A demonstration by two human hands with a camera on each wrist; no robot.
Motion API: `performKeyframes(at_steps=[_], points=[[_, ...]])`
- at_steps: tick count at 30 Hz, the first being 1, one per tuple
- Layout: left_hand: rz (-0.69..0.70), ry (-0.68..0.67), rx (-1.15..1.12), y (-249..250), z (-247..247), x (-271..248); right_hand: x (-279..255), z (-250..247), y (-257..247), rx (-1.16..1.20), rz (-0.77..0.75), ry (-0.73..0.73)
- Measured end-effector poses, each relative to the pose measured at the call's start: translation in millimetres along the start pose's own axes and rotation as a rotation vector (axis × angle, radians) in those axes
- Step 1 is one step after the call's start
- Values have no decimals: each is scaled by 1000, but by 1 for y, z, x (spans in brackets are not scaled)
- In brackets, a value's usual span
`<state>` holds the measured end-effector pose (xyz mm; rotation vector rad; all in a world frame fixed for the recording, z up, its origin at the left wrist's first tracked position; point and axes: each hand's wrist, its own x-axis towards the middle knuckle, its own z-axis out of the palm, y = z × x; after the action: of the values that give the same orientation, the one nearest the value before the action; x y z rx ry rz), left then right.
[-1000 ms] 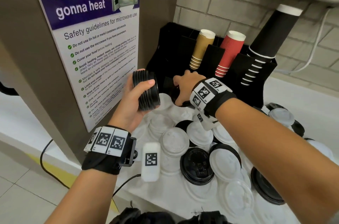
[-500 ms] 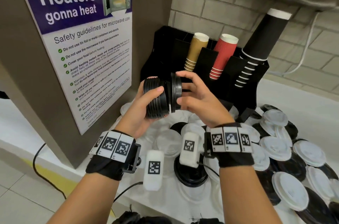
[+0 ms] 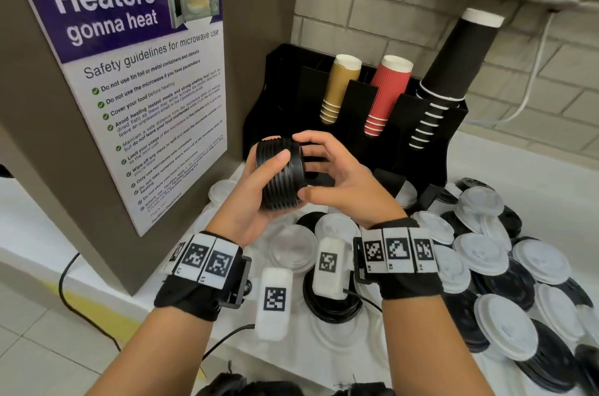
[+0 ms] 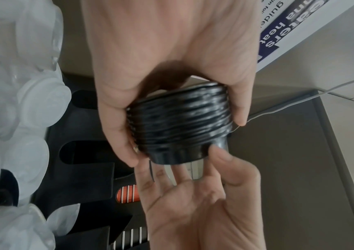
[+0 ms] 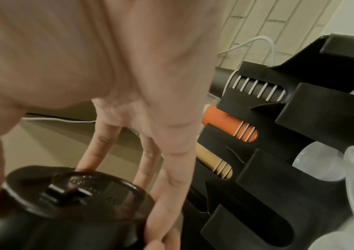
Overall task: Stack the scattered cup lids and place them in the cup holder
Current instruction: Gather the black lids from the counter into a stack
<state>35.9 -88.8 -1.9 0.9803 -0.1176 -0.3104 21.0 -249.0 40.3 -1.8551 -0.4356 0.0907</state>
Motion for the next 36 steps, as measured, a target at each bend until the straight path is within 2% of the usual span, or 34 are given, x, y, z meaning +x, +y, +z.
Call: performKeyframes(at_steps=[4,6,7,10,12,16,21,25,27,29,31,36], points=[[51,42,43,2,-3,-2,5,-5,3,-4,25,-22],[82,103,34,8,-8,-3,13,-8,1,-182,60,0],[93,133,26,11,-11,-4,18,-9,1,-350,64,-42],[135,191,16,24,-20,-6,30,3,5,-900,189,-405],[148,196,13,29,-22,-7,32,20,12,-1180,270,-582],[160,189,17,35,-20,-9,29,44,28,-1449,232,-661],[167,178,18,37,-19,-12,33,44,27,-1426,229,-641],[175,176,21,39,-20,-13,52,20,5,-1212,214,-437],[177,176,17,41,-21,-14,62,8,-6,-1172,176,-324],[178,182,17,40,-22,-15,69,-2,-13,-1164,169,-281],[170,185,16,37,-24,-14,70,-7,-14,-1178,225,-320],[133,183,-22,27,-25,-7,61,7,13,-1315,467,-667]])
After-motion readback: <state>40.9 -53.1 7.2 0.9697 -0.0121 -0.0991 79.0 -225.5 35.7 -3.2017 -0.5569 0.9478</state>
